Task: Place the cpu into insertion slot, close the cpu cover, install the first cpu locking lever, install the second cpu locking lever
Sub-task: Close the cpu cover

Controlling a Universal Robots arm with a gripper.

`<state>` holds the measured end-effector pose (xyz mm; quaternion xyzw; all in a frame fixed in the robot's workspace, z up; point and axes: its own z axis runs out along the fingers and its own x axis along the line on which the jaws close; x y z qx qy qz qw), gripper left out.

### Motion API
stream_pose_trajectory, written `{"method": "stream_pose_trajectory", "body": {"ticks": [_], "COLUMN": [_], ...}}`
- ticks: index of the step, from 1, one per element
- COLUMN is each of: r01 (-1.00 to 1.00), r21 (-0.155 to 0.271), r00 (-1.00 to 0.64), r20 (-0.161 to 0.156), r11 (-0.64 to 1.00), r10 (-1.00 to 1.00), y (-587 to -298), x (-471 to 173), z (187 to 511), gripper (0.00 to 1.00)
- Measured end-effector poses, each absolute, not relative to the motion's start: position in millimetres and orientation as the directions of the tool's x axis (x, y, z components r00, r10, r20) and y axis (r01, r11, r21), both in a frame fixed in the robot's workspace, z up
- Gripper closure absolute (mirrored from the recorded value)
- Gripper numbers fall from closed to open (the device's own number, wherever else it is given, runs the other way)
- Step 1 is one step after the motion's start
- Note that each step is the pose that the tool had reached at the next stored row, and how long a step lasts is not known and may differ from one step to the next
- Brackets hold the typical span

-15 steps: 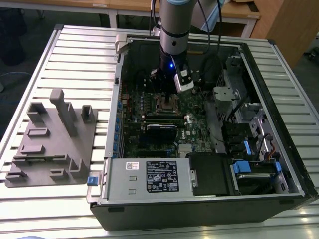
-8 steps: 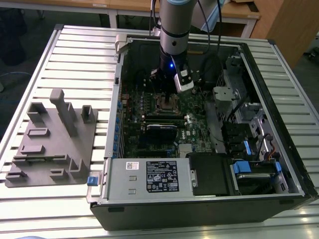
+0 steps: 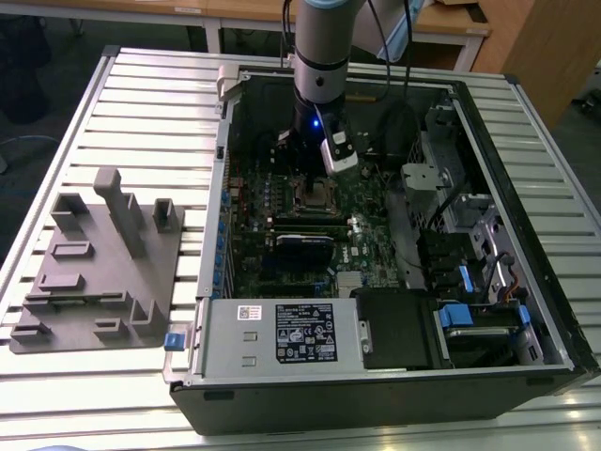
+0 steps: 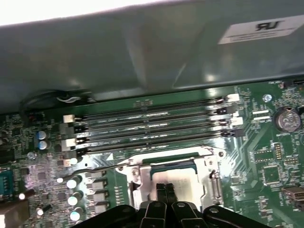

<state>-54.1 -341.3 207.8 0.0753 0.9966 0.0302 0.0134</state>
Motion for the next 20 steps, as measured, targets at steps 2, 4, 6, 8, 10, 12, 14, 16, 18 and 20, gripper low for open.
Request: {"method": "stream_pose_trajectory", "body": {"ticks": [2, 4, 6, 8, 10, 12, 14, 16, 18, 20], "r01": [0.149, 0.149, 0.149, 0.149, 0.149, 0.148, 0.148, 0.148, 0.148, 0.147], "r21": [0.062, 0.062, 0.063, 0.063, 0.064, 0.064, 0.065, 0.065, 0.065, 0.065], "r00": [-0.988, -0.988, -0.988, -0.988, -0.988, -0.988, -0.988, -0.988, -0.988, -0.988], "r20": [-0.023, -0.023, -0.024, -0.027, -0.031, -0.035, -0.038, -0.039, -0.040, -0.040], "r11": [0.987, 0.987, 0.987, 0.987, 0.987, 0.987, 0.987, 0.987, 0.987, 0.987], "r10": [0.151, 0.151, 0.151, 0.151, 0.151, 0.151, 0.151, 0.151, 0.150, 0.150], "y": [-341, -341, -341, -341, -342, -342, -342, -342, -343, -345], "x": [-55, -55, -56, -58, -61, -65, -67, -68, -69, -69], "z": [208, 208, 208, 208, 208, 208, 208, 208, 208, 208], "gripper": [0.89, 0.89, 0.89, 0.89, 0.89, 0.89, 0.89, 0.89, 0.89, 0.89]}}
